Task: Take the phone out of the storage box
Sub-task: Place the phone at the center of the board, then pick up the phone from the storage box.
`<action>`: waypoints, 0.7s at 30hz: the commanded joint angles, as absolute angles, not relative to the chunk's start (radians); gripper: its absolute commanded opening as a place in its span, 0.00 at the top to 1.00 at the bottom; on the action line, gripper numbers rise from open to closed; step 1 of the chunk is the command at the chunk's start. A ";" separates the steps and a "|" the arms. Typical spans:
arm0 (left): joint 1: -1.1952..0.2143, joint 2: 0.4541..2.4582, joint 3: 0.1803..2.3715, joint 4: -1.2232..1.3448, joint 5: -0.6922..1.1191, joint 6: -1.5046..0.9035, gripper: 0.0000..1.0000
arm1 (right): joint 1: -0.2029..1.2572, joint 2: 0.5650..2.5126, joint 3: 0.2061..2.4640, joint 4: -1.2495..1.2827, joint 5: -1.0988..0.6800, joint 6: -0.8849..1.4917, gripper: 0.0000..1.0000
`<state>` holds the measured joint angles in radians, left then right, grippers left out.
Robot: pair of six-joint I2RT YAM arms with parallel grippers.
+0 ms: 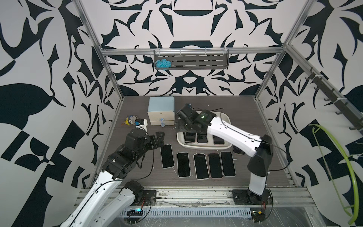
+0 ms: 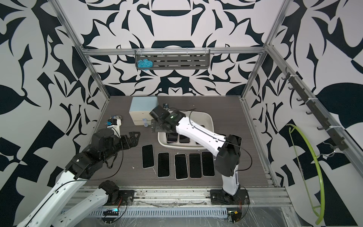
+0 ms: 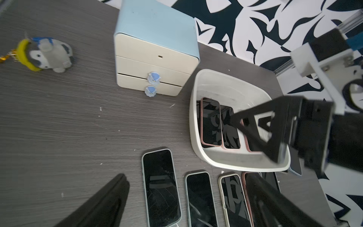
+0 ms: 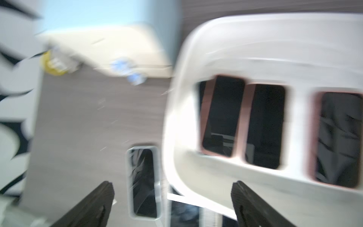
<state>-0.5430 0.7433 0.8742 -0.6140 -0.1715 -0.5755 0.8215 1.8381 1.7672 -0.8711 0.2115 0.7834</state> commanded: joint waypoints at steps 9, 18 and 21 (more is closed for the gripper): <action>-0.540 0.850 0.851 -0.471 -0.006 -0.550 0.00 | 0.460 1.878 1.561 -0.956 0.154 0.477 0.01; -0.530 0.896 0.872 -0.464 0.006 -0.547 0.00 | 0.411 1.989 1.577 -0.931 0.151 0.420 0.01; -0.529 0.894 0.870 -0.462 -0.002 -0.546 0.00 | 0.400 2.028 1.582 -0.926 0.134 0.416 0.01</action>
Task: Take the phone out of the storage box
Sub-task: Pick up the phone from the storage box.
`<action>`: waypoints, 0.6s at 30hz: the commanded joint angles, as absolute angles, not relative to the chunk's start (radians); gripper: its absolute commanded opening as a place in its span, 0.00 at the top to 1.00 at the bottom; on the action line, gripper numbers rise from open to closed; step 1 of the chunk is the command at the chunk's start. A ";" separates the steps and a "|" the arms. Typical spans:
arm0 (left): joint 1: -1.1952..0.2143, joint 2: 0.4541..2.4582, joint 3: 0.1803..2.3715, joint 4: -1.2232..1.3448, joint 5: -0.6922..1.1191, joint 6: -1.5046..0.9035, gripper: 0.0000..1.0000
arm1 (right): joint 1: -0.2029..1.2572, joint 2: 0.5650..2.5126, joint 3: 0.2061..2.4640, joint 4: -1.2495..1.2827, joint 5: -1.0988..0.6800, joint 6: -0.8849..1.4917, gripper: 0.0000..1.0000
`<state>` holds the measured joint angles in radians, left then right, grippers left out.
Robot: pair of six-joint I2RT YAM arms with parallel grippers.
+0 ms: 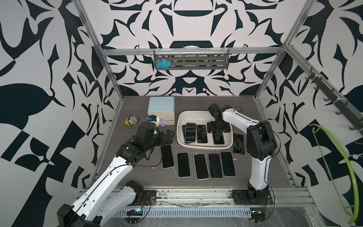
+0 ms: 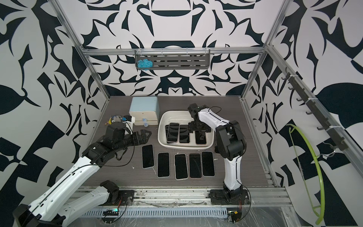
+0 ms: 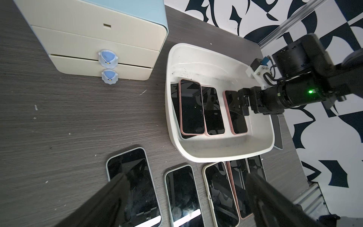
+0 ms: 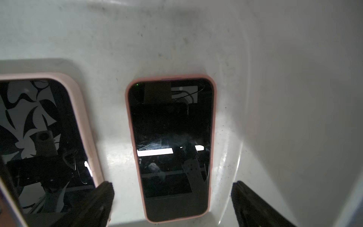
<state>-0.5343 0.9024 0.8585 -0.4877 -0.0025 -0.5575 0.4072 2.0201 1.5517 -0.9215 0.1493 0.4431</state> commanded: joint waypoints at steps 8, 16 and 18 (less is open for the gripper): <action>-0.529 0.929 0.864 -0.454 -0.012 -0.555 0.00 | 0.379 2.105 1.572 -0.907 0.093 0.408 0.01; -0.523 0.932 0.873 -0.468 -0.038 -0.552 0.00 | 0.379 2.142 1.533 -0.863 -0.012 0.420 0.06; -0.520 0.936 0.876 -0.471 -0.036 -0.551 0.00 | 0.379 2.149 1.528 -0.851 -0.033 0.418 0.07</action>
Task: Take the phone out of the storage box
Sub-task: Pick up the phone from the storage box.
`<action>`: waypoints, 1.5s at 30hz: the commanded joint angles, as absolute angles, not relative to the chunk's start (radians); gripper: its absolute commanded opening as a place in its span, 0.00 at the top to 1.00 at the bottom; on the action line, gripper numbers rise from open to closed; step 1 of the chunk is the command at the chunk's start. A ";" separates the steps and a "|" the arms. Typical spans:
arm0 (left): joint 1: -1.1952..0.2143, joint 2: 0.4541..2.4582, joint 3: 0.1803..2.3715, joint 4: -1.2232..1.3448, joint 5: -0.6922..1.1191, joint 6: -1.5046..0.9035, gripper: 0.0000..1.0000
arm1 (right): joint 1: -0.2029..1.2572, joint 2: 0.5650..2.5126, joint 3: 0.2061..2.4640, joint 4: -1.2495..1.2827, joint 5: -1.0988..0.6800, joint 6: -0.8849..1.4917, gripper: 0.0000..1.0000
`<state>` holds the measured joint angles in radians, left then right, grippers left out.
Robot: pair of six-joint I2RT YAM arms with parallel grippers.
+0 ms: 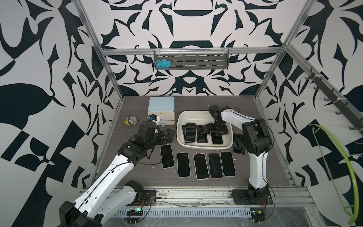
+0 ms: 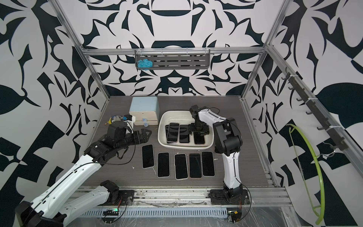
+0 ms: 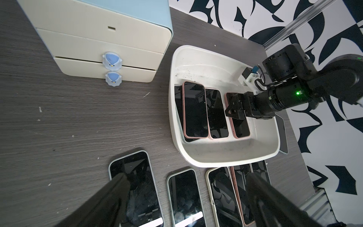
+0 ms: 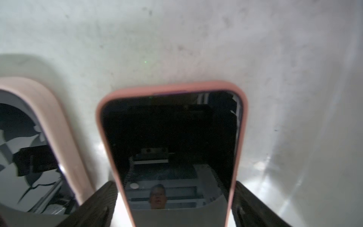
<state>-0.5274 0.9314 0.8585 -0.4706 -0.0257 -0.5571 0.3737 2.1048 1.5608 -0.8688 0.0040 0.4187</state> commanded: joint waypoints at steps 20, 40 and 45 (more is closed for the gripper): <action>-0.508 0.924 0.910 -0.515 -0.036 -0.539 0.00 | 0.379 2.171 1.566 -0.900 0.057 0.364 0.19; -0.508 1.058 0.999 -0.493 0.024 -0.501 0.00 | 0.333 1.841 1.711 -0.832 0.128 0.339 0.20; -0.508 1.120 1.063 -0.497 0.049 -0.487 0.00 | 0.277 1.772 1.636 -0.720 0.176 0.359 0.20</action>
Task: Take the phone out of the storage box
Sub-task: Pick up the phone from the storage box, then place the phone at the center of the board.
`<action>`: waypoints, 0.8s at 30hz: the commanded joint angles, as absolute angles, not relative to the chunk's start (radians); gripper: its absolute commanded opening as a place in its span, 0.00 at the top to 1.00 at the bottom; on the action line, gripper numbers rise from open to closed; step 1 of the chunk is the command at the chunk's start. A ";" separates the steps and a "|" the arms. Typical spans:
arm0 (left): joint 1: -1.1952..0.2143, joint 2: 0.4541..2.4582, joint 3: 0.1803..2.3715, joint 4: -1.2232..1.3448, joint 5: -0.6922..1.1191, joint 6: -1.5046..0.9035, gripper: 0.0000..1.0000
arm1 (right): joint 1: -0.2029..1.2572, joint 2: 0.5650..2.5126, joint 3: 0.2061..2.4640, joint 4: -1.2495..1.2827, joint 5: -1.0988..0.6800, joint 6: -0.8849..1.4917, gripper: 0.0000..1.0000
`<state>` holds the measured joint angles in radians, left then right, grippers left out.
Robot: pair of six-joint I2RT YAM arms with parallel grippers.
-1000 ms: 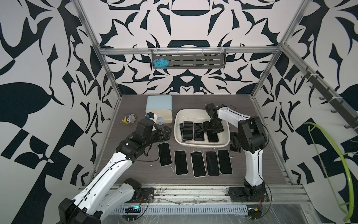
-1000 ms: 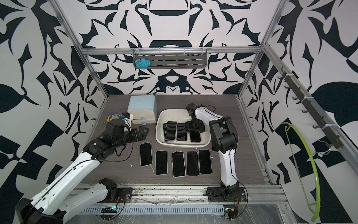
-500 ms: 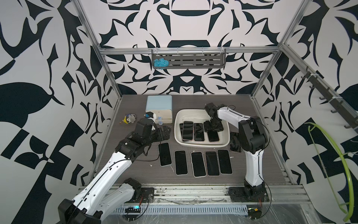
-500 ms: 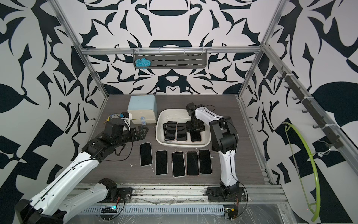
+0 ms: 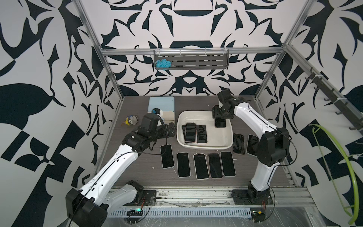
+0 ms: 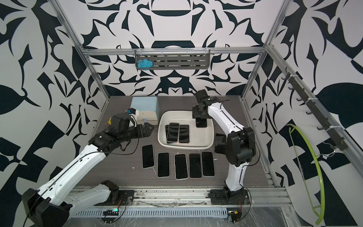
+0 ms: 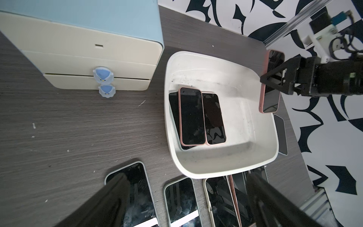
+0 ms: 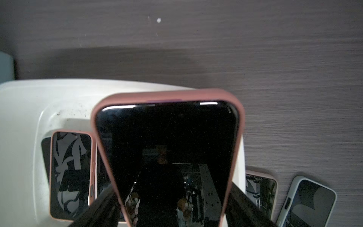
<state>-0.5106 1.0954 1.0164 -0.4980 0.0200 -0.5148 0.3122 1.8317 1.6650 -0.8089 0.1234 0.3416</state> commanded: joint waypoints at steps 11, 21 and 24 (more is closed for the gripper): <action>-0.507 1.185 1.108 -0.494 0.071 -0.500 0.00 | 0.089 1.673 1.437 -0.538 0.216 0.377 0.20; -0.506 1.188 1.076 -0.474 0.072 -0.523 0.00 | 0.002 1.721 1.389 -0.468 0.198 0.359 0.20; -0.506 1.193 1.074 -0.472 0.075 -0.531 0.00 | 0.001 1.760 1.381 -0.438 0.197 0.371 0.20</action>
<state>-0.5106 1.1851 1.0863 -0.4900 0.0570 -0.5194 -0.0006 1.7454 1.3804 -0.5205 0.1883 0.3641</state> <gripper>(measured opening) 0.999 0.797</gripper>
